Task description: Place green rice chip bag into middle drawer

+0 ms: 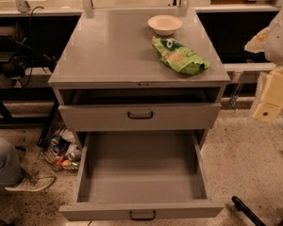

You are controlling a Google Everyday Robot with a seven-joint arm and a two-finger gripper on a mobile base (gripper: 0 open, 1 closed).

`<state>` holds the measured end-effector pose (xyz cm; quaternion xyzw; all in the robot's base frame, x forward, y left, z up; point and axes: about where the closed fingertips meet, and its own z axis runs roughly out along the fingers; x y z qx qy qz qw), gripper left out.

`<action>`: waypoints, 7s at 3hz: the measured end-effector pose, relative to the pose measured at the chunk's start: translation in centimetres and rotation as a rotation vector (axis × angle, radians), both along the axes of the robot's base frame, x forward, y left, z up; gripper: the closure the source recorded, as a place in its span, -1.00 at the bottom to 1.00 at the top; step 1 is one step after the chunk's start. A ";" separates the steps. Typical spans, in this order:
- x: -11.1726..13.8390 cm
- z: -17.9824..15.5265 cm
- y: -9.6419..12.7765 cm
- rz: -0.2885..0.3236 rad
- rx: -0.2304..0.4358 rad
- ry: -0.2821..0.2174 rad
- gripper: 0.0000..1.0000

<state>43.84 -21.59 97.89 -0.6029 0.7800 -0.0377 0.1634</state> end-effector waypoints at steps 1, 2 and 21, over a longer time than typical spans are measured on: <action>0.0 0.0 0.0 0.000 0.000 0.000 -1.00; 2.5 -0.2 0.4 -0.039 0.094 -0.043 -1.00; 9.1 -10.4 5.5 -0.132 0.513 -0.118 1.00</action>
Offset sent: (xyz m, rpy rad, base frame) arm 0.1019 0.0081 -0.0062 0.3775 -0.1529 -0.1549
